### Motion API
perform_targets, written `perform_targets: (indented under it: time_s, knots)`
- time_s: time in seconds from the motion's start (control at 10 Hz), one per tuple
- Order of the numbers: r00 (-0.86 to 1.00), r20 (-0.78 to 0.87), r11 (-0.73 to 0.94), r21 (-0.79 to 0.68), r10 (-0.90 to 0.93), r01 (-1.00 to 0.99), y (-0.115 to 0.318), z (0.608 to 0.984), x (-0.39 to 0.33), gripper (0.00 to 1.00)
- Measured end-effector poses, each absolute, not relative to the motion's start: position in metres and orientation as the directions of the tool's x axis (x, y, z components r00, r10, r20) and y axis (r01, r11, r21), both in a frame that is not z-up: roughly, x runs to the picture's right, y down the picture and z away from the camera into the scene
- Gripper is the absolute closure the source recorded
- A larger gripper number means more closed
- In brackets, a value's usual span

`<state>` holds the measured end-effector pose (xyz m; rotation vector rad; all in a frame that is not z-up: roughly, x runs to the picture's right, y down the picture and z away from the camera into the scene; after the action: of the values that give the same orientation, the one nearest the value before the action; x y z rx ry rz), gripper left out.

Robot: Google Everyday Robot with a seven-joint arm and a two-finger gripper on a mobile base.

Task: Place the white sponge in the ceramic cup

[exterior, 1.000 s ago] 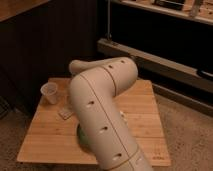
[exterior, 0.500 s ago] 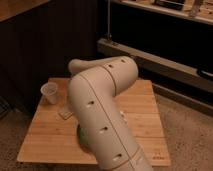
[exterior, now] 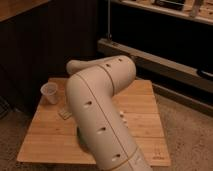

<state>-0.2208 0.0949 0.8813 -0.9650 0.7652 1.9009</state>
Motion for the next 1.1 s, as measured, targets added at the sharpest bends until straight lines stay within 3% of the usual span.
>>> perform_targets:
  time_s: [0.1, 1.1]
  knots:
    - [-0.334, -0.847, -0.444, 0.133, 0.413, -0.886, 0.097, 0.883, -0.221, 0.2]
    - [-0.303, -0.848, -0.379, 0.134, 0.434, -0.916, 0.107, 0.9, -0.232, 0.2]
